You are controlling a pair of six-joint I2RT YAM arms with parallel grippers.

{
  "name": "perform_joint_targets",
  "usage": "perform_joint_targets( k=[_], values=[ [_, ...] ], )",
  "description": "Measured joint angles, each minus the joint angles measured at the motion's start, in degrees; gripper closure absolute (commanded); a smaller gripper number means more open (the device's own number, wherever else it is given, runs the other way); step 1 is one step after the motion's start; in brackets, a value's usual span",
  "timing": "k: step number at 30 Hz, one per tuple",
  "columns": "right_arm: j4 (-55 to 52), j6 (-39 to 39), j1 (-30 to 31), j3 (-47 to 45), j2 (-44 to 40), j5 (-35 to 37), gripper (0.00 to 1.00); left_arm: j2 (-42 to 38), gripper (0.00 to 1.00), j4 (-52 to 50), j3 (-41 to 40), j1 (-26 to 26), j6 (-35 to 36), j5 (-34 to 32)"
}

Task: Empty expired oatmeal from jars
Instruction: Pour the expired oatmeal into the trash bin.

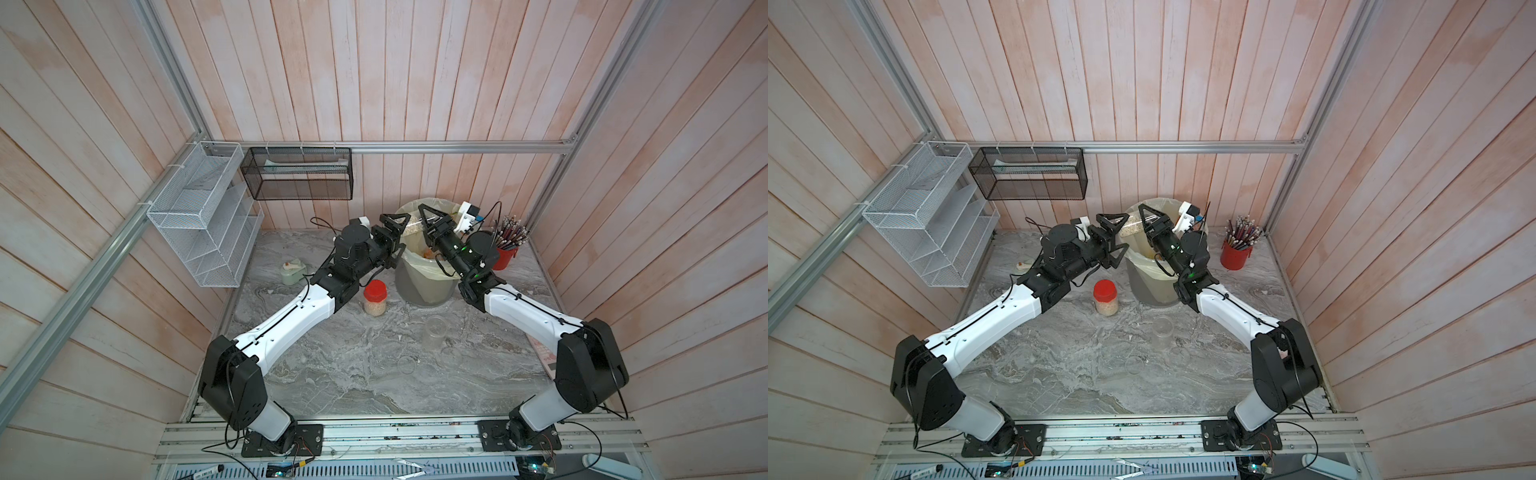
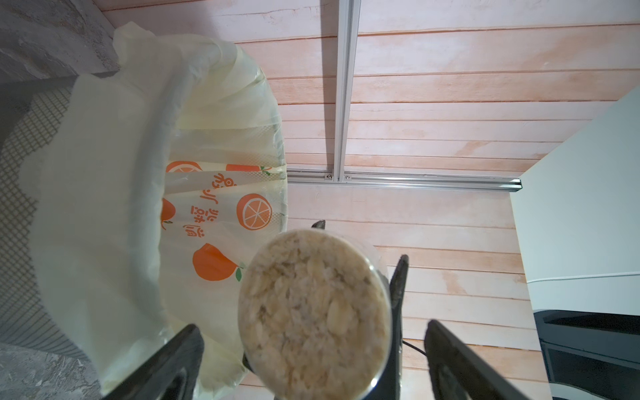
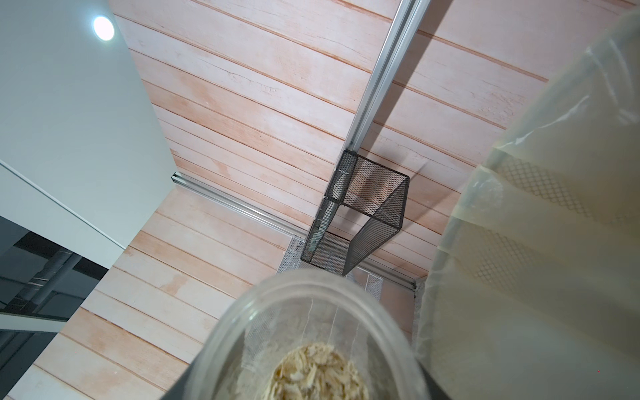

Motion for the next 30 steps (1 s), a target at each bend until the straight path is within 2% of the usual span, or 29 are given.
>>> perform_joint_targets(
  k=[12, 19, 26, 30],
  values=[
    [5.14, -0.94, 1.25, -1.40, -0.11, 3.39, 0.76, 3.06, 0.06, -0.20, 6.34, -0.11, -1.79, -2.67],
    [7.23, -0.98, 2.62, -2.29, -0.02, 4.90, 0.78, 5.53, 0.08, 0.13, 7.19, -0.11, -2.34, -3.26],
    [9.97, -0.90, 2.84, -2.84, 0.57, 6.21, 0.78, 6.03, 0.13, 0.07, 7.52, -0.11, -2.34, -4.39],
    [10.12, -0.92, 2.84, -2.91, 0.79, 6.40, 0.78, 6.36, 0.19, 0.26, 8.61, -0.11, -2.40, -4.39]
  ],
)
